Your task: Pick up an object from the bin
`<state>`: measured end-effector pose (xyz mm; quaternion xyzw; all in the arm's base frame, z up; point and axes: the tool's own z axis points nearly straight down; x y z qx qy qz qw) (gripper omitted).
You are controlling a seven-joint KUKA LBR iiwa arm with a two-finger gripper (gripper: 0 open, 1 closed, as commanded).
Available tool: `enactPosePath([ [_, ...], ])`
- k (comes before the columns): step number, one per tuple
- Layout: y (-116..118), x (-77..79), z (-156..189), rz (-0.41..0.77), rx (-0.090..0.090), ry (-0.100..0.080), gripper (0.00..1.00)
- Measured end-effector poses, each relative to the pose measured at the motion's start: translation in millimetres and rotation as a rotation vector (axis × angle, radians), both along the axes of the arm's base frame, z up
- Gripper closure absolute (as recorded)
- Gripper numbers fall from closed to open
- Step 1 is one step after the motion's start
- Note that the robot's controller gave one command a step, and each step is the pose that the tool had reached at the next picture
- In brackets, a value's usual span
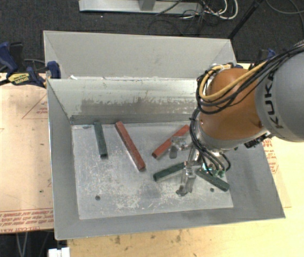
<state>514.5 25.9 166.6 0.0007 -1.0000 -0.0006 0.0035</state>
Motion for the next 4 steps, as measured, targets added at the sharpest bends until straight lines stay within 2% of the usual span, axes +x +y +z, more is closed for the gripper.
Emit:
enactPosePath([
  [1, -11.7, 19.2, -100.9, 0.035, 0.000, -0.001, 0.00],
  [2, -11.4, 20.9, -96.6, 0.035, 0.000, -0.008, 1.00],
  [3, -74.1, 21.8, -93.5, 0.006, -0.003, -0.009, 1.00],
  [4, -74.9, 24.7, -96.2, -0.048, 0.001, -0.009, 1.00],
])
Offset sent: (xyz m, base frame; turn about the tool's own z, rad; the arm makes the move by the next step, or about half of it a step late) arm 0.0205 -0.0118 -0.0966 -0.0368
